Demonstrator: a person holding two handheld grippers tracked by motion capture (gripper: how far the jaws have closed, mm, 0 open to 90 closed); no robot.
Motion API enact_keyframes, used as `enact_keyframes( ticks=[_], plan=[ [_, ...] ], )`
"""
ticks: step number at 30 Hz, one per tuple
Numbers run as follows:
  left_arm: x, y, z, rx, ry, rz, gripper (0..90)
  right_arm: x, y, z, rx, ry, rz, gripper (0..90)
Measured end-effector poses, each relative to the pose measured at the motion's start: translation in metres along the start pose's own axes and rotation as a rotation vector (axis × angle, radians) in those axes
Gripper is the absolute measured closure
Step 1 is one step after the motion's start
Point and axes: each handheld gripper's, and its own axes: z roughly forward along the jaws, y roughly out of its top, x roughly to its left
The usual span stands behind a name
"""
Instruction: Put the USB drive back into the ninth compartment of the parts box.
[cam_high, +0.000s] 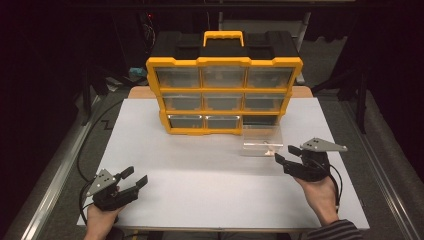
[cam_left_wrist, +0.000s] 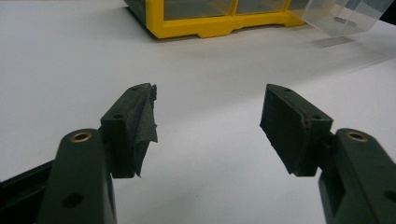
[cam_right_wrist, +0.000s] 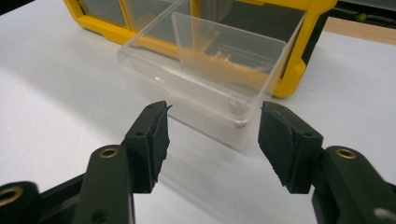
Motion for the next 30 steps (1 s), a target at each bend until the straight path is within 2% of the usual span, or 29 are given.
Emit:
enact_keyframes(
  ticks=[9, 15, 25, 30],
  plan=[
    [0.000, 0.000, 0.000, 0.000, 0.001, 0.000, 35.9, 0.002, -0.026, -0.012, -0.028, 0.000, 0.003, 39.4],
    [0.000, 0.000, 0.000, 0.002, 0.002, 0.000, 35.9, -0.002, -0.044, -0.019, -0.045, -0.012, 0.031, 37.4],
    [0.000, 0.000, 0.000, 0.001, 0.004, 0.000, 35.8, -0.014, -0.080, -0.029, -0.108, -0.060, 0.069, 31.0],
    [-0.001, 0.000, -0.001, -0.002, 0.004, -0.002, 35.9, -0.021, -0.099, -0.035, -0.132, -0.097, 0.112, 28.5]
  ],
)
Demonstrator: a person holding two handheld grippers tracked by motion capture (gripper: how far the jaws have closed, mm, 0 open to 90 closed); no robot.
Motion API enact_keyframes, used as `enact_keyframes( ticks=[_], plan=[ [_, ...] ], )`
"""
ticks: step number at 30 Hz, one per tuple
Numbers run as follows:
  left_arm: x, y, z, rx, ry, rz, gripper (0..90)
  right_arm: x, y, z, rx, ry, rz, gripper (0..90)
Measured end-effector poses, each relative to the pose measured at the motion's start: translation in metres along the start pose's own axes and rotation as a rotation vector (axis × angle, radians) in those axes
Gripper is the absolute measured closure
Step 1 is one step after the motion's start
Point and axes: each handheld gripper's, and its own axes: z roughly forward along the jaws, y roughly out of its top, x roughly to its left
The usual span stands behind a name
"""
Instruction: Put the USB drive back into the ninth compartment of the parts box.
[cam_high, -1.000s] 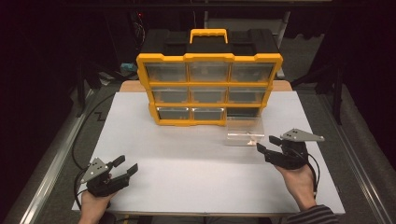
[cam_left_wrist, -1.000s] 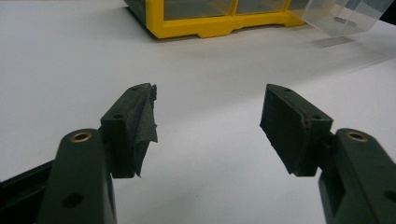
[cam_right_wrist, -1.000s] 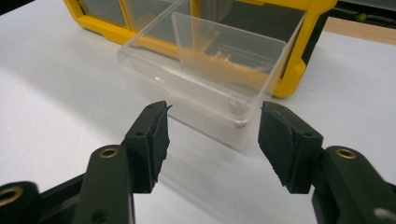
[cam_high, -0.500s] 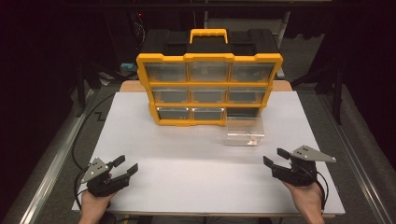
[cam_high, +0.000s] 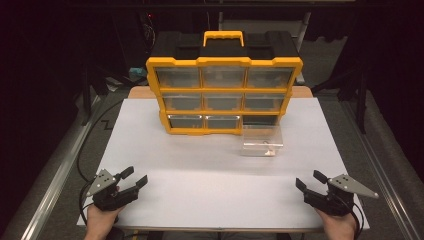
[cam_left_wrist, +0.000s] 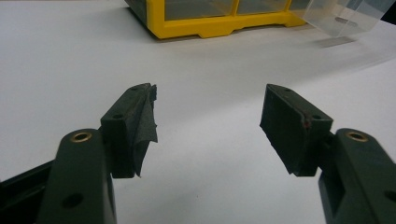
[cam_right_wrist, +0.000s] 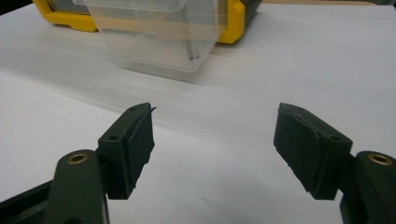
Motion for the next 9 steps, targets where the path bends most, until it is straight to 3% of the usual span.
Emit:
enact_keyframes(
  ticks=[9],
  plan=[
    [0.000, 0.000, -0.001, -0.004, -0.003, 0.003, 35.9, -0.007, -0.014, -0.010, -0.015, -0.023, 0.025, 27.9]
  ],
)
